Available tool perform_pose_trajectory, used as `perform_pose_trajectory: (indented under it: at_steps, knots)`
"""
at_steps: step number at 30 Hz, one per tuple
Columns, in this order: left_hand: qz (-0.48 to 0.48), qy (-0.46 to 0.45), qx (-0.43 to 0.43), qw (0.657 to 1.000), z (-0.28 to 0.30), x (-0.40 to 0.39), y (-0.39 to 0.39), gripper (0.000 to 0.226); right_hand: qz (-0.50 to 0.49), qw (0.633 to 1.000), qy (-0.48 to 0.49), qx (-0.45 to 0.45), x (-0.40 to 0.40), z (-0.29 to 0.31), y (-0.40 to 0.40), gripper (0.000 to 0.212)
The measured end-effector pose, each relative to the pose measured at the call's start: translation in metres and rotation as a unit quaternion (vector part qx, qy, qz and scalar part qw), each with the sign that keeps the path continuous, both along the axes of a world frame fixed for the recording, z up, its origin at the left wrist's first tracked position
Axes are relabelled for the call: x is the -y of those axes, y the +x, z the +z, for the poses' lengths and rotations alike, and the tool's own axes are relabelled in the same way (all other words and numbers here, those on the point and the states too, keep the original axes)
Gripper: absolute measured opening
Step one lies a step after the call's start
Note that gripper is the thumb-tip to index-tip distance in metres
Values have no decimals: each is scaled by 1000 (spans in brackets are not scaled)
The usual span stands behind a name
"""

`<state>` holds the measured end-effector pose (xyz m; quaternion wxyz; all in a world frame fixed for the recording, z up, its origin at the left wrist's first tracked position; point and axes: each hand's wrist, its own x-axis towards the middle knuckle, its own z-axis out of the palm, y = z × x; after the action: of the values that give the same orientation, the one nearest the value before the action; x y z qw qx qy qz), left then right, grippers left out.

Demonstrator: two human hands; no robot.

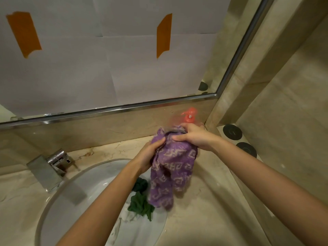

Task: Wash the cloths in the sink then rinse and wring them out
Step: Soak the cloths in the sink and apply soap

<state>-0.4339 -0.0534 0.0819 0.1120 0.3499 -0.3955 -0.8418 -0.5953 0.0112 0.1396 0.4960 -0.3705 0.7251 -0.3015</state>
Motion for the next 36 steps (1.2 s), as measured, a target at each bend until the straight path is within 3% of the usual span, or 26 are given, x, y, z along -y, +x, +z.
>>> perform_pose_trajectory:
  at_steps: [2, 5, 9, 12, 15, 19, 21, 27, 32, 36]
  knots:
    - [34, -4, 13, 999, -4, 3, -4, 37, -41, 995, -40, -81, -2, -2, 0, 21]
    - [52, 51, 22, 997, -2, 6, -6, 28, -122, 991, -32, -42, -7, -13, -7, 38]
    - [58, 79, 26, 995, 0, 9, -7, 37, -194, 978, -7, -75, -7, -25, -22, 32]
    - [64, 119, 9, 991, 2, 9, -12, 50, -222, 957, 57, -177, -8, -26, -37, 25]
    - [80, 134, 5, 988, 1, 10, -19, 49, -262, 928, 41, -263, -1, -16, -46, 39]
    - [56, 73, 62, 994, 0, 8, -30, 45, -200, 945, -53, -255, 20, 1, -39, 41]
    - [41, 50, 60, 996, 2, 7, -34, 40, -161, 952, -46, -258, 28, 8, -35, 53]
    - [72, 55, 4, 996, 11, 21, -41, 35, -193, 960, 50, -195, 47, 17, -44, 71]
    - [70, -53, 29, 996, 17, 25, -58, 15, -174, 965, 81, -177, 53, 14, -43, 61]
    - [48, -58, 27, 997, 19, 26, -65, 13, -183, 962, 73, -191, 56, 6, -47, 52]
